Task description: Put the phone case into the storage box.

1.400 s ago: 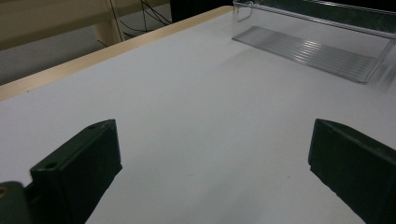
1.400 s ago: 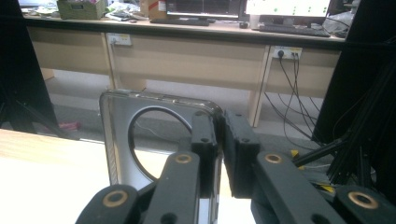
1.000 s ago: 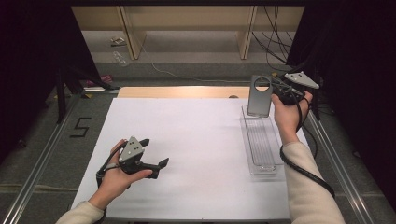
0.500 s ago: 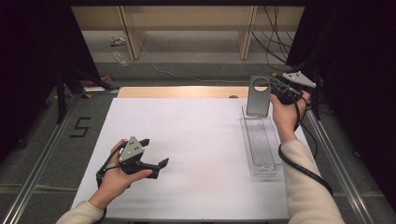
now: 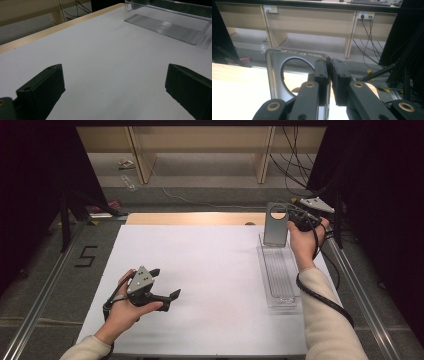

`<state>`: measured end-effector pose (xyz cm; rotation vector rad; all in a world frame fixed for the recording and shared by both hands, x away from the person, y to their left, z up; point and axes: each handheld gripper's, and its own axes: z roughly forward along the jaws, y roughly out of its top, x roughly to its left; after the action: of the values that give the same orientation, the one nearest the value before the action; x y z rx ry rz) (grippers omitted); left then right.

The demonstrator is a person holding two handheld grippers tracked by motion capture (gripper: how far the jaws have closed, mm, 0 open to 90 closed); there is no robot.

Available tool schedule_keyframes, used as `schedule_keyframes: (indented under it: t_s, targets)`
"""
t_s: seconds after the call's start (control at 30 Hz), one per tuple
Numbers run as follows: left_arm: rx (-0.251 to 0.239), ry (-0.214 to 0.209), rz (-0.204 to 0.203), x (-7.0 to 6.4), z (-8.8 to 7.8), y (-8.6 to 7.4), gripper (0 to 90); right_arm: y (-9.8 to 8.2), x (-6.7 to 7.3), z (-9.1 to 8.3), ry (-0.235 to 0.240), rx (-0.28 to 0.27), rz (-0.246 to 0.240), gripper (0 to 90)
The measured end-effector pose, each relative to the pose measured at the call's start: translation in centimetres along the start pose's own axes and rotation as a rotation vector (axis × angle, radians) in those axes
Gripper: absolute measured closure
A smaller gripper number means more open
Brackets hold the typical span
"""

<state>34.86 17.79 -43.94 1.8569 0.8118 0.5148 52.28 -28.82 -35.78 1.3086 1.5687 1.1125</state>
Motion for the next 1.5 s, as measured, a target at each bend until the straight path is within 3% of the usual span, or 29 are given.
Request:
schedule_keyframes:
  t_s: [1.5]
  targets:
    - [0.001,-0.001,0.002,0.0,0.0,0.0,1.8,-2.2,-0.2,2.6,0.013,0.086,0.024,83.1]
